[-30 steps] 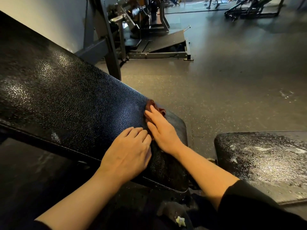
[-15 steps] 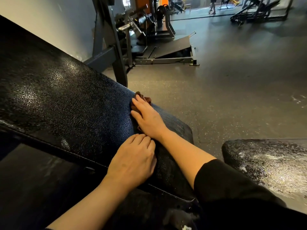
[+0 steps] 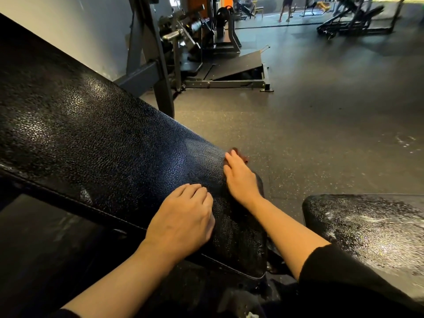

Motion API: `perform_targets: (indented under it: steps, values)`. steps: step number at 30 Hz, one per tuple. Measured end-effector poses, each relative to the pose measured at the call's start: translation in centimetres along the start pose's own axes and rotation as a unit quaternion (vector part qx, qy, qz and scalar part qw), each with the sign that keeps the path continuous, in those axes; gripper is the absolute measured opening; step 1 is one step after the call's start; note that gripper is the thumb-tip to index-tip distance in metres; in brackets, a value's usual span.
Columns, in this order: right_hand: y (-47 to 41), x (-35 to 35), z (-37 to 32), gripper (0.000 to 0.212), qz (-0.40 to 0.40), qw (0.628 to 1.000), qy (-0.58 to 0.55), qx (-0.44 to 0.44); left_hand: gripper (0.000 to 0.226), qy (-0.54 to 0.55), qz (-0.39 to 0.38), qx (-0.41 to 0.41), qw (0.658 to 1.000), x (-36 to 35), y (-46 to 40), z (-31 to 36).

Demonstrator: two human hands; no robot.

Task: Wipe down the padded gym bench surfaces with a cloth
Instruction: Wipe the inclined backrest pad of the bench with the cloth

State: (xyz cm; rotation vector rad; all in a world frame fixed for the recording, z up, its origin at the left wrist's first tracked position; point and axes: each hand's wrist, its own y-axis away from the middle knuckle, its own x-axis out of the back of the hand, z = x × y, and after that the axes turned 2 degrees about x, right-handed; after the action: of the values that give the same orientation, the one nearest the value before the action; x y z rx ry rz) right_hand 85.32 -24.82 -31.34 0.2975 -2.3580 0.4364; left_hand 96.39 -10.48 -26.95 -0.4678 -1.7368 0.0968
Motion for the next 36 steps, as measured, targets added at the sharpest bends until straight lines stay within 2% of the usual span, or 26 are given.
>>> perform_targets:
  steps: [3, 6, 9, 13, 15, 17, 21, 23, 26, 29, 32, 34, 36]
  values:
    - [-1.9, -1.6, -6.8, 0.046, -0.031, 0.987, -0.055, 0.147, 0.026, 0.002, 0.001, -0.006, 1.000, 0.2, 0.1, -0.1]
    - [-2.5, -1.7, -9.5, 0.048, -0.057, 0.977, -0.048, 0.202, 0.023, 0.003, 0.009, -0.002, 1.000, 0.5, 0.4, -0.1]
    - [-0.6, -0.3, -5.1, 0.045, -0.054, 0.984, -0.043, 0.166, 0.025, 0.013, 0.039, -0.015, 0.999, 0.4, 0.6, -0.1]
    - [3.8, 1.4, 3.2, 0.047, -0.028, 0.999, -0.015, -0.021, 0.014, 0.065, 0.093, -0.013, 0.993, 1.2, 1.8, -0.6]
    - [4.6, 1.0, 2.9, 0.046, -0.016, 0.998, -0.010, -0.057, 0.013, 0.068, 0.113, -0.010, 0.991, 1.8, 3.1, -1.0]
    - [4.3, 0.0, -0.7, 0.046, 0.003, 1.000, -0.015, -0.008, 0.017, 0.061, 0.137, 0.003, 0.989, 2.5, 4.3, -1.7]
    - [5.2, -2.8, -9.8, 0.046, -0.023, 0.981, -0.047, 0.187, 0.023, 0.028, 0.166, 0.047, 0.985, 3.7, 6.2, -3.2]
    - [6.4, -3.1, -10.5, 0.046, -0.033, 0.974, -0.050, 0.220, 0.024, 0.015, 0.158, 0.063, 0.985, 3.8, 7.1, -3.2]
    - [8.5, -1.9, -6.0, 0.047, -0.019, 0.982, -0.044, 0.182, 0.028, 0.003, 0.132, 0.058, 0.989, 3.2, 8.1, -2.4]
    - [11.8, 0.1, -0.1, 0.047, -0.003, 0.998, -0.032, 0.049, 0.033, 0.003, 0.119, 0.054, 0.991, 2.5, 8.6, -1.5]
    - [14.0, 0.4, 1.4, 0.046, 0.016, 0.999, -0.031, -0.041, 0.038, -0.002, 0.115, 0.055, 0.992, 2.2, 9.2, -1.1]
    - [14.2, -0.5, -1.4, 0.045, 0.029, 0.999, -0.036, -0.024, 0.042, 0.000, 0.112, 0.063, 0.992, 2.1, 9.5, -1.1]
    - [13.8, -2.0, -5.9, 0.049, 0.016, 0.997, -0.046, 0.060, 0.047, 0.000, 0.110, 0.071, 0.991, 2.2, 9.6, -1.3]
